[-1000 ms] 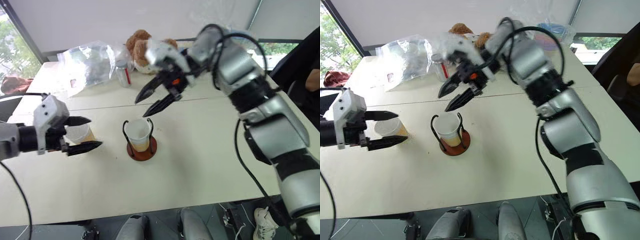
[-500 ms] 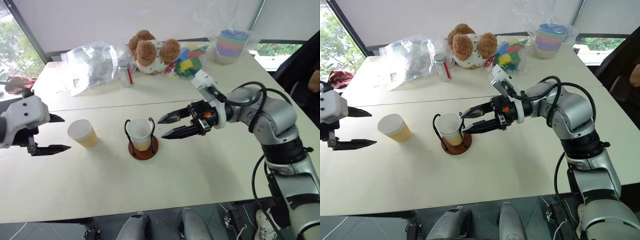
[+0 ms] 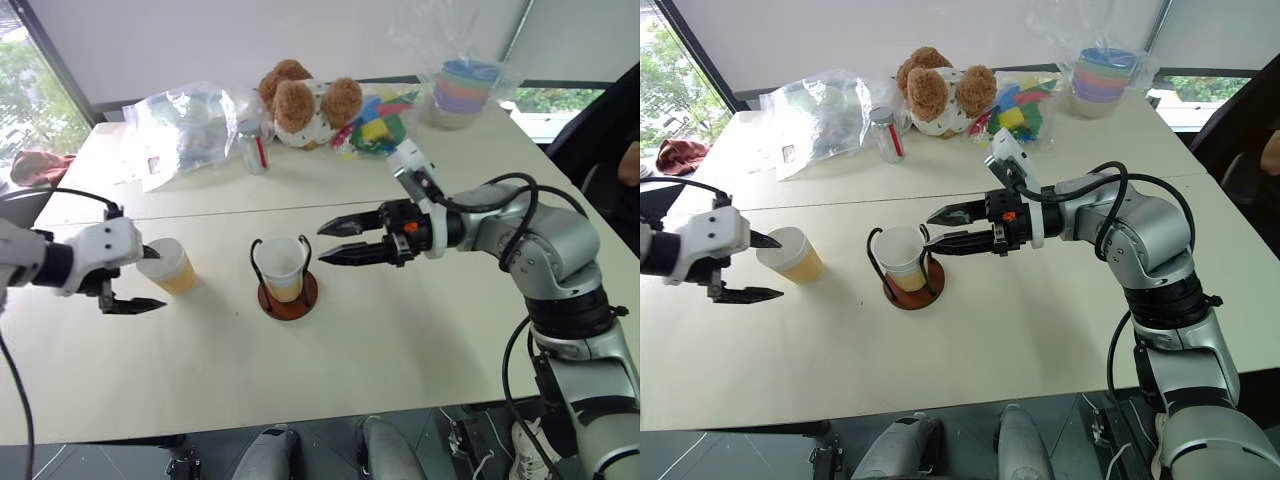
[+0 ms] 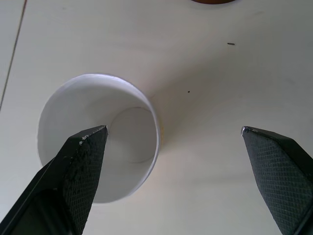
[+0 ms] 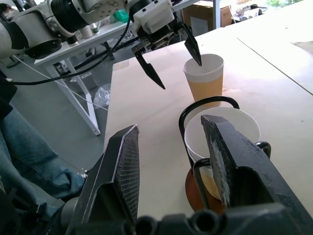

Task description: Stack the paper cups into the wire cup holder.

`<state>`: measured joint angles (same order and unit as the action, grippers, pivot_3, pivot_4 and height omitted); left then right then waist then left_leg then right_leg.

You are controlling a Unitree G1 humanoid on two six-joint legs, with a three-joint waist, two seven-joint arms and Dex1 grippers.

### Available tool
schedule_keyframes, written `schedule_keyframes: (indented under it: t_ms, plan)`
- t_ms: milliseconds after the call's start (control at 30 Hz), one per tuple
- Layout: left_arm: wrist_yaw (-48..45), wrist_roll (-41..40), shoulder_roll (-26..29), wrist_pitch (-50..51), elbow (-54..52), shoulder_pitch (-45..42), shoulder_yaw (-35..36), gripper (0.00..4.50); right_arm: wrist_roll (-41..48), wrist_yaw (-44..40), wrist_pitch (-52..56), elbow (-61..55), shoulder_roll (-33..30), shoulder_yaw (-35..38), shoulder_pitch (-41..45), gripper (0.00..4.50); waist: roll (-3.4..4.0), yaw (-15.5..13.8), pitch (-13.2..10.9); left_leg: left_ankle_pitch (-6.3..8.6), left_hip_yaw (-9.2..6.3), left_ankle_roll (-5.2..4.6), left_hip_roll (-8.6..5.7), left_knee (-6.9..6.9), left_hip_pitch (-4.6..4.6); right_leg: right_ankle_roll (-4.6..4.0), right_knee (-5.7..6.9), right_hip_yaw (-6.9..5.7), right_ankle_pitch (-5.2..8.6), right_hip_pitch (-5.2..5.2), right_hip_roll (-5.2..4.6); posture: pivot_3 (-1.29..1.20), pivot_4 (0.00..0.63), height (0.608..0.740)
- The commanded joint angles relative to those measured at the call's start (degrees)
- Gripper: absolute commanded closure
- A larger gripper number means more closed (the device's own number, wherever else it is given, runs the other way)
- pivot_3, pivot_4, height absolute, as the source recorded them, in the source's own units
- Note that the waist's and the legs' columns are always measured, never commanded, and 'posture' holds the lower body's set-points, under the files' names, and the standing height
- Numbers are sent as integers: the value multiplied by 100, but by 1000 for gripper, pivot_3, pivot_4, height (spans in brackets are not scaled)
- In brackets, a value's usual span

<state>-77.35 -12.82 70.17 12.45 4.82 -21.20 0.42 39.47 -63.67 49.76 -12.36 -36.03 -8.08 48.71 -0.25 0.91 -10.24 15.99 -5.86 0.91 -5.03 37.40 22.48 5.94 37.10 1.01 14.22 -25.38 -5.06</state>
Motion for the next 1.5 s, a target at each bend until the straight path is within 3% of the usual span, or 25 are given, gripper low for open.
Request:
schedule_keyframes:
  t_ms: [33,267,500,700,833,900,1133,1267,1500]
  plan:
    - [-7,460,-21,-480,256,-260,-228,833,48,107,-12,-196,-31,187,0,2282,0,2,0,0,0,0,0,0,0,0,1,0,0,0,0,0,150,740]
    - [-22,775,-350,-739,677,-623,-486,4472,-5,168,-15,-299,-208,178,-101,2282,-1,3,1,0,0,0,0,6,1,0,3,-1,0,0,2,0,150,740]
    - [-371,520,-316,-232,607,-928,-401,4472,36,104,84,-333,-458,222,-213,2282,-1,5,1,0,0,-2,0,9,1,1,6,-2,0,1,5,0,150,740]
    - [-1295,271,-365,412,552,-2946,-605,4472,-112,-444,-81,-384,-1488,323,-601,2282,-15,-98,-3,6,-40,-11,-3,87,73,4,2,-49,0,-6,16,0,150,740]
    - [-1515,-1072,-672,617,552,-5054,-2067,4472,-216,-426,-226,-361,-1701,468,-500,2282,-20,-55,-5,13,-30,-26,-11,100,71,17,4,-47,-6,1,4,0,150,740]
    - [-1515,-1541,-817,602,753,-5573,-2613,4472,-244,-312,-230,-411,-1671,498,-530,2282,-15,-28,-3,16,-39,-30,-10,119,77,21,7,-52,-8,3,7,0,150,740]
    - [-1515,-2562,-824,85,930,-6271,-4218,4472,-71,183,-46,-842,-1631,826,-918,2282,-3,137,-2,18,-25,-33,-5,115,68,25,26,-28,-5,-9,12,0,150,740]
    - [-1515,-2689,-776,-435,1188,-6752,-5213,4472,119,375,91,-1060,-1591,1030,-1079,2282,-3,128,-3,22,-25,-39,-8,131,79,26,22,-27,-5,-8,11,0,150,740]
    - [-1515,-2901,-676,-997,1334,-7365,-6355,4472,245,606,102,-1136,-1520,1113,-1223,2282,-5,69,-4,31,-24,-55,-11,154,82,29,23,-26,-3,0,10,0,150,740]
